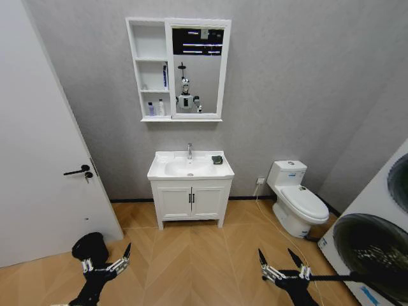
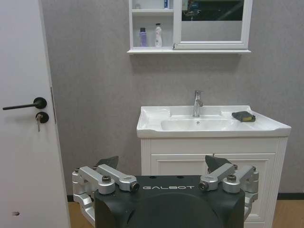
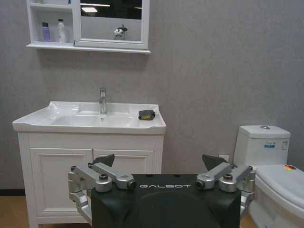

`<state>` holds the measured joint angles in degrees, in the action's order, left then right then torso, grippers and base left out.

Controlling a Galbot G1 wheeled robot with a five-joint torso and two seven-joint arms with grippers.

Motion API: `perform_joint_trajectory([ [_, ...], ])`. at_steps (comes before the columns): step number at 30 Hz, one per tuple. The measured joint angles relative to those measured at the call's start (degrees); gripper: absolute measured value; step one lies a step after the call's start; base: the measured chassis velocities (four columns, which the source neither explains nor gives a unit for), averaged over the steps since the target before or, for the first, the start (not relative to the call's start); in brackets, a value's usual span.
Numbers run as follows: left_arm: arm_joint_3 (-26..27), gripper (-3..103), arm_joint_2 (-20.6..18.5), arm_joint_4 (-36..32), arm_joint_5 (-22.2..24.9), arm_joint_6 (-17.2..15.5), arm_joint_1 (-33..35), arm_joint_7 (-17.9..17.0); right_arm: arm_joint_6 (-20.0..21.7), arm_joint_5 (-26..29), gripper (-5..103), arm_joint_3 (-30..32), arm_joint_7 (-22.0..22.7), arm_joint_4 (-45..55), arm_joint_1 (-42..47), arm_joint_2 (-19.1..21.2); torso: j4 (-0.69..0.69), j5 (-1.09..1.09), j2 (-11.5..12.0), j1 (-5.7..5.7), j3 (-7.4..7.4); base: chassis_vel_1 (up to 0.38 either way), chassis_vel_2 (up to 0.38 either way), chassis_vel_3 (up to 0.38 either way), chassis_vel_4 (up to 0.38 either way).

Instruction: Move facial cleanser and shampoo from washbasin to cabinet, then wipe washbasin with towel.

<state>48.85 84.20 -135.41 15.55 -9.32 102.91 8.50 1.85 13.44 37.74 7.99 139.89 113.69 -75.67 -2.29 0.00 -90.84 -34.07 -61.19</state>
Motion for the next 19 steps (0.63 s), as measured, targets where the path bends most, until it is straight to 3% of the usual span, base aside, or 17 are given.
perform_joint_trajectory([
  [19,0.0,100,0.0,0.0,0.0,0.0,0.0,0.0,0.0,0.0,100,0.0,0.0,0.0,0.0,0.0,0.0,0.0,0.0,0.0,0.0,0.0,0.0,0.0,0.0],
])
